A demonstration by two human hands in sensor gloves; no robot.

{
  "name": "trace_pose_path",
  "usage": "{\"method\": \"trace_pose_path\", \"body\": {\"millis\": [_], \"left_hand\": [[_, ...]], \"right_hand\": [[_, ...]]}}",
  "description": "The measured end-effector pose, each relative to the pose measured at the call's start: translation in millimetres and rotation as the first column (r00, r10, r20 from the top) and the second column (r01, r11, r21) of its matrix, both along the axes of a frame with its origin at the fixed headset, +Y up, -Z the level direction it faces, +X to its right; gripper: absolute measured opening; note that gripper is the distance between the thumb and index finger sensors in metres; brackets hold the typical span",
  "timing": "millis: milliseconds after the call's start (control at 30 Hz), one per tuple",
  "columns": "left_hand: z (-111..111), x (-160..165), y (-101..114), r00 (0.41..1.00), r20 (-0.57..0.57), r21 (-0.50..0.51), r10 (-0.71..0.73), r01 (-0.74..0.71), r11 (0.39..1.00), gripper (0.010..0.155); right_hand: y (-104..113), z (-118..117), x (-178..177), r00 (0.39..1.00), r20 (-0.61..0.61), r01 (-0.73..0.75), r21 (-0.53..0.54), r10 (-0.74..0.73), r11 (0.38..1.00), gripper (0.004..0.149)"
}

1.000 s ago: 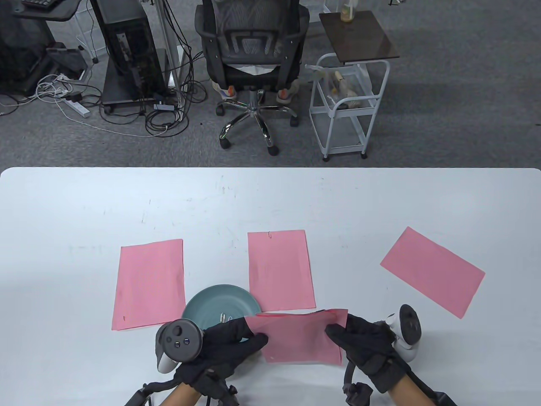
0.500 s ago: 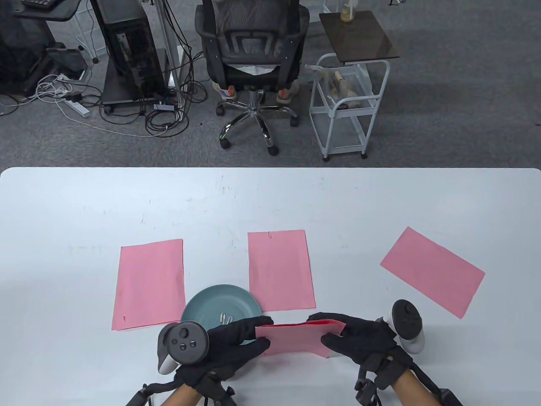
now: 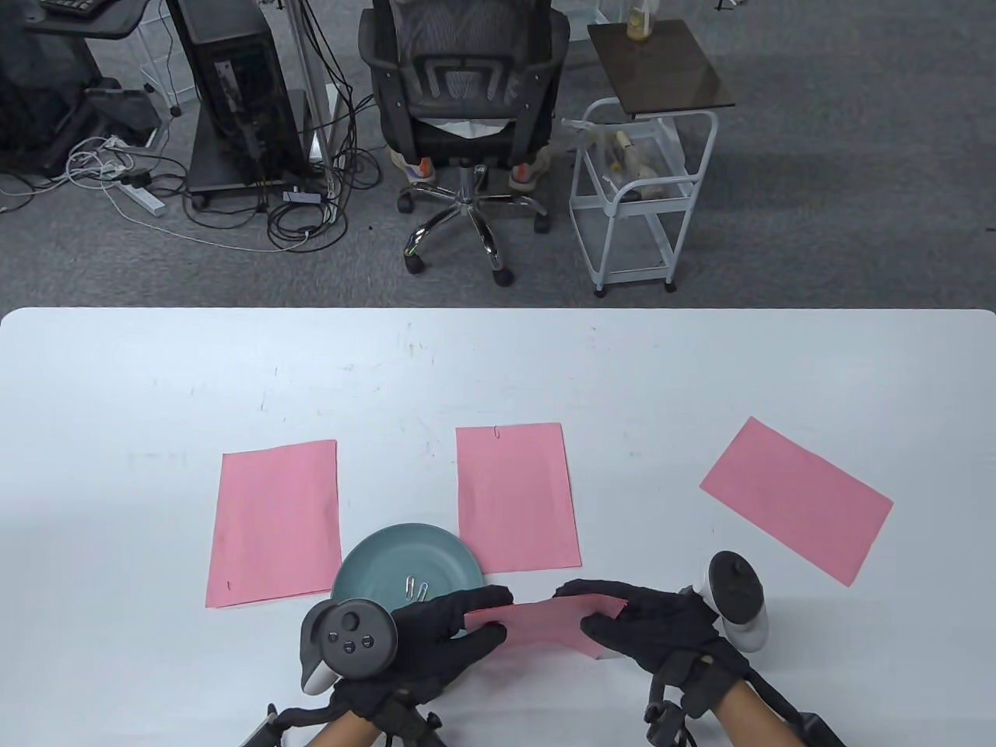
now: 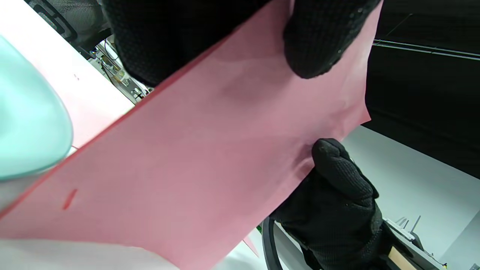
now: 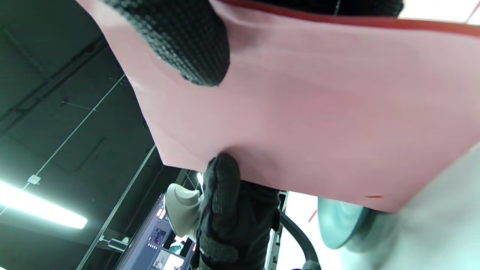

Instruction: Pinch and push to attach paper clips

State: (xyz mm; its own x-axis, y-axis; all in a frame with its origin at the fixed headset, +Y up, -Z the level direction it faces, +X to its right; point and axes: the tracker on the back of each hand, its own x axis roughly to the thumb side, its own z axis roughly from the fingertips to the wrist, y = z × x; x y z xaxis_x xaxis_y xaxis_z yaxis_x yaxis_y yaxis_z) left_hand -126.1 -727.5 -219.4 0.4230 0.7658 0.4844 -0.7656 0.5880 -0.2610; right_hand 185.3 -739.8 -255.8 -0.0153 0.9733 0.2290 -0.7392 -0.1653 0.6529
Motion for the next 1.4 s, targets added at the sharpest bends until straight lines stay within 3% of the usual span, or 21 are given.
{"method": "trace_pose_path", "body": {"millis": [167, 400, 700, 933, 1033, 1100, 1200, 1333, 1400], "left_hand": [[0, 1, 0, 1.0, -0.009, 0.012, -0.002, 0.002, 1.0, 0.042], [-3, -3, -2, 1.0, 0.015, -0.034, 0.026, -0.025, 0.999, 0.042], [-6, -9, 1, 0.999, 0.041, -0.007, 0.005, -0.005, 1.0, 0.043], [-14, -21, 7, 0.993, 0.074, -0.001, -0.092, 0.093, 0.996, 0.043], [-19, -38, 14, 0.985, -0.019, 0.034, -0.172, 0.173, 0.984, 0.043], [-22, -47, 14, 0.968, -0.068, -0.017, -0.241, 0.24, 0.971, 0.044], [-23, -52, 12, 0.896, -0.195, -0.044, -0.399, 0.399, 0.916, 0.043], [-23, -42, 5, 0.635, -0.297, -0.091, -0.714, 0.725, 0.683, 0.04], [-22, -35, 0, 0.552, -0.287, -0.141, -0.783, 0.784, 0.604, 0.04]], "right_hand": [[0, 3, -4, 0.999, 0.026, 0.027, 0.022, -0.027, 0.999, 0.043], [0, 3, -3, 0.998, 0.062, 0.01, 0.052, -0.014, 0.999, 0.041], [1, 3, -1, 0.997, 0.072, 0.006, 0.072, -0.011, 0.997, 0.042], [1, 1, 3, 0.996, 0.092, 0.008, 0.049, -0.013, 0.999, 0.041], [-1, -1, 7, 0.992, 0.123, 0.006, 0.036, -0.01, 0.999, 0.041], [-2, -3, 9, 0.991, 0.135, 0.003, 0.023, -0.006, 1.0, 0.041], [-3, -4, 10, 0.99, 0.139, 0.0, 0.016, -0.002, 1.0, 0.041], [-2, -4, 10, 0.99, 0.143, -0.004, 0.012, 0.002, 1.0, 0.041], [-2, -4, 11, 0.989, 0.145, -0.01, 0.017, 0.007, 1.0, 0.041]]}}
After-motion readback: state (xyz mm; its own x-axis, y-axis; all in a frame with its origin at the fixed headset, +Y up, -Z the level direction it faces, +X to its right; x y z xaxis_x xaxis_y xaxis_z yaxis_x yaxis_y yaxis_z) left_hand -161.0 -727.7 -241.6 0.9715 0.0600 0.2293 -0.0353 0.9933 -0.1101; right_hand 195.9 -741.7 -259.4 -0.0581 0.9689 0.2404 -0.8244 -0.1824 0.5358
